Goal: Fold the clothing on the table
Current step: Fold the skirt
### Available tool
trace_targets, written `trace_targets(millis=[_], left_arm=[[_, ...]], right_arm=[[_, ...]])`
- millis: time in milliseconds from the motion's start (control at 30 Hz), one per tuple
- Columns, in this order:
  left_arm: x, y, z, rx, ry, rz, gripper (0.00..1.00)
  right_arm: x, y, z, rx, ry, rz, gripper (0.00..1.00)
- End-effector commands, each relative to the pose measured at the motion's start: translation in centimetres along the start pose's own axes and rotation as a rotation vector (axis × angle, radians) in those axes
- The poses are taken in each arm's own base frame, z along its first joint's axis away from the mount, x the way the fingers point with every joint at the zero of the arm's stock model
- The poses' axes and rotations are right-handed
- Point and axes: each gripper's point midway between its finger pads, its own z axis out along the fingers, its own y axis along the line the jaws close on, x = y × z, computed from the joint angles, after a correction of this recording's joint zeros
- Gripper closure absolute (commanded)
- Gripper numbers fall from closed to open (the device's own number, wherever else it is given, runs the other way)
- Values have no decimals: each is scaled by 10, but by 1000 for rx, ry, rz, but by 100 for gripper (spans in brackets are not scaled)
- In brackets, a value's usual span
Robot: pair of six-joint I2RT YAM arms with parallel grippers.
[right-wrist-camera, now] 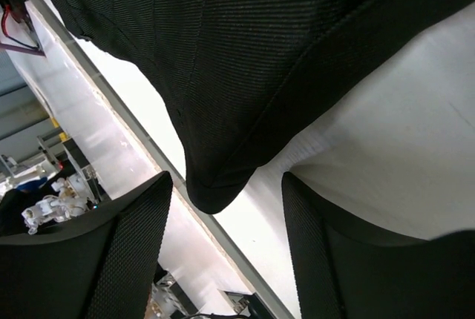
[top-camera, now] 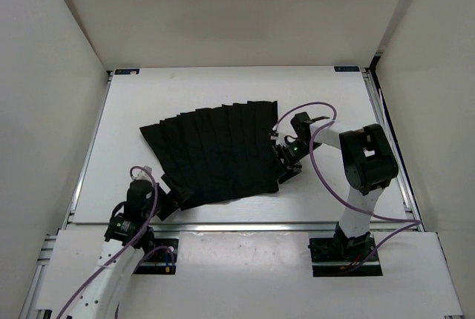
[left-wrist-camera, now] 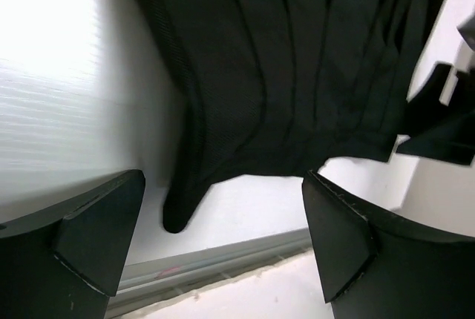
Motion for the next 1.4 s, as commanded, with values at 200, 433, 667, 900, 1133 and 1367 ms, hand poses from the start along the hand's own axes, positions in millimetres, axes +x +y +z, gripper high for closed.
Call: trace_targets(millis=[200,433,667,900,1133,1367], left_arm=[[3,-8,19,35,-11,-25,9],[6,-1,17,37,8,-30,31],[10,-5,5,75,23,-43,56],[10,-14,5,137,38,-19,70],[17,-17,6,121,61,14,100],[13,-37,-11,142,88,29,100]], right_arm=[[1,-8,5,15,1,-43,46],[-4,-5,7,12,23,-85,82],[-7,-8,-1,15,-15,-65,100],[-12,-7,2,12,-15,-69,100],[-21,-7,1,14,-29,-74,100],[-20,0,-18,9,-64,-101,100]])
